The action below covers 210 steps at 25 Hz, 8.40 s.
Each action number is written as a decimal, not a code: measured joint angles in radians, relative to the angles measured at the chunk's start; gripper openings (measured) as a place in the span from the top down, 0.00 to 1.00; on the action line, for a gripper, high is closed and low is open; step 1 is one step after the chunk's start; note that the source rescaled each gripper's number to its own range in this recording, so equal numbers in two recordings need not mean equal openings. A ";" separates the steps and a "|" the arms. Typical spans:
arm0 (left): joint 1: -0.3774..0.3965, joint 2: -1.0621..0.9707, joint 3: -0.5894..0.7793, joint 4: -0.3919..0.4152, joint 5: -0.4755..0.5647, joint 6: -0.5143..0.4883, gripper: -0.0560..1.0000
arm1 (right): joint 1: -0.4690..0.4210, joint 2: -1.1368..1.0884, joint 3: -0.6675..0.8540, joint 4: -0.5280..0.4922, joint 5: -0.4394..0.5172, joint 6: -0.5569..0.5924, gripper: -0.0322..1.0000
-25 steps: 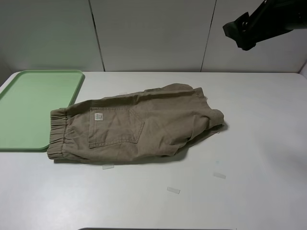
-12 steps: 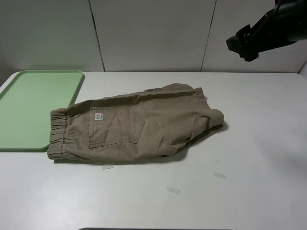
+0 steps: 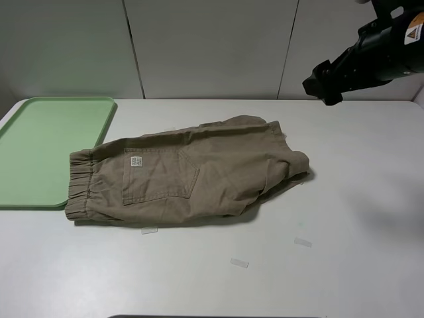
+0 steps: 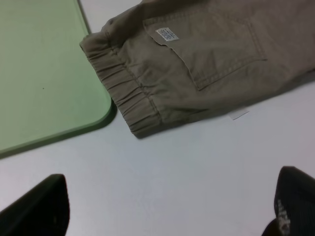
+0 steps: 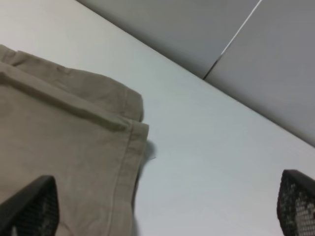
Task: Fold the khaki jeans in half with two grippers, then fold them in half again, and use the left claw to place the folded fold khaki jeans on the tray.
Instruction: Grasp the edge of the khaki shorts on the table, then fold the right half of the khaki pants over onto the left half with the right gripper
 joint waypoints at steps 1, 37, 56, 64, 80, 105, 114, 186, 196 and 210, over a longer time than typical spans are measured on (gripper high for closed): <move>0.000 0.000 0.000 0.000 0.000 0.000 0.18 | -0.004 0.010 -0.002 0.033 -0.004 0.000 0.03; 0.000 0.000 0.000 -0.002 0.000 0.000 0.18 | -0.348 0.654 -0.481 0.822 0.601 -0.691 0.07; 0.000 0.000 0.000 -0.001 0.000 0.000 0.18 | -0.348 0.890 -0.621 0.913 0.669 -0.774 0.07; 0.000 0.000 0.000 -0.001 0.000 0.000 0.18 | -0.324 0.908 -0.621 0.958 0.681 -0.821 0.07; 0.000 0.000 0.000 0.000 0.000 0.000 0.18 | -0.311 0.954 -0.621 0.961 0.540 -0.815 0.07; 0.000 0.000 0.000 0.000 0.000 0.000 0.18 | -0.190 0.966 -0.626 0.977 0.566 -0.793 0.08; 0.000 -0.001 0.000 0.000 0.000 0.000 0.18 | -0.159 0.974 -0.626 0.959 0.549 -0.790 0.38; 0.000 -0.001 0.000 0.053 0.000 0.000 0.18 | 0.062 0.751 -0.624 0.110 0.680 0.063 0.93; 0.000 -0.001 0.000 0.053 0.000 0.000 0.18 | 0.084 0.734 -0.624 0.268 0.654 0.024 0.93; 0.000 -0.001 0.000 0.054 0.000 0.000 0.18 | 0.097 0.733 -0.624 0.548 0.479 -0.093 0.93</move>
